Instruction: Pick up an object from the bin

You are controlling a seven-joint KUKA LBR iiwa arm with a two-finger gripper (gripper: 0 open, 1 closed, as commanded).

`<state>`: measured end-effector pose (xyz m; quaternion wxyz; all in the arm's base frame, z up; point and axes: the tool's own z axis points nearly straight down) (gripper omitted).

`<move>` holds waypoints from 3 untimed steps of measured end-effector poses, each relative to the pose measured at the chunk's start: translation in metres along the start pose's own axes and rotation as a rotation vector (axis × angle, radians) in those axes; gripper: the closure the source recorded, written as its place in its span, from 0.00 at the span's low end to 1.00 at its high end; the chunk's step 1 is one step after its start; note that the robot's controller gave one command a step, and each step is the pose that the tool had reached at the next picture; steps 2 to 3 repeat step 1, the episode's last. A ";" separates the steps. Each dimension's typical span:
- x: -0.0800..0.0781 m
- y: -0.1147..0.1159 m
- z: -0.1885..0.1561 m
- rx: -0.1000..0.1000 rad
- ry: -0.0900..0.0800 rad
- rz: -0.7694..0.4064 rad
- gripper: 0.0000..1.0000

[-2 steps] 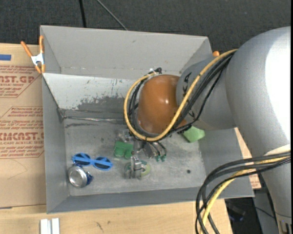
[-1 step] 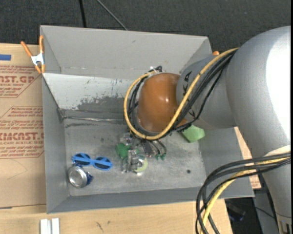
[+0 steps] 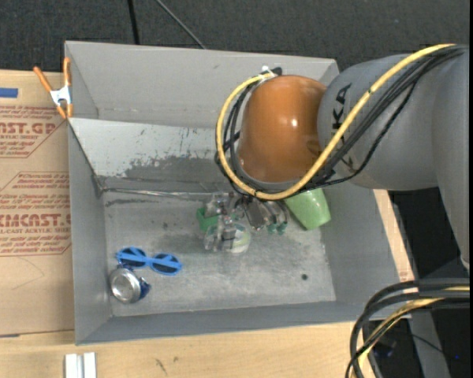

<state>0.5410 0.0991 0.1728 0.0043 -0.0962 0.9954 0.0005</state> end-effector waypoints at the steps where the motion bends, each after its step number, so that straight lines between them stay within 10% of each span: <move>1: -0.017 -0.040 -0.209 0.001 -0.002 -0.386 1.00; 3: -0.017 -0.040 -0.209 0.001 -0.002 -0.386 1.00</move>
Offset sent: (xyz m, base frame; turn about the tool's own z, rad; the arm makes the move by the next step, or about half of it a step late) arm 0.0211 -0.0365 0.2054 -0.3876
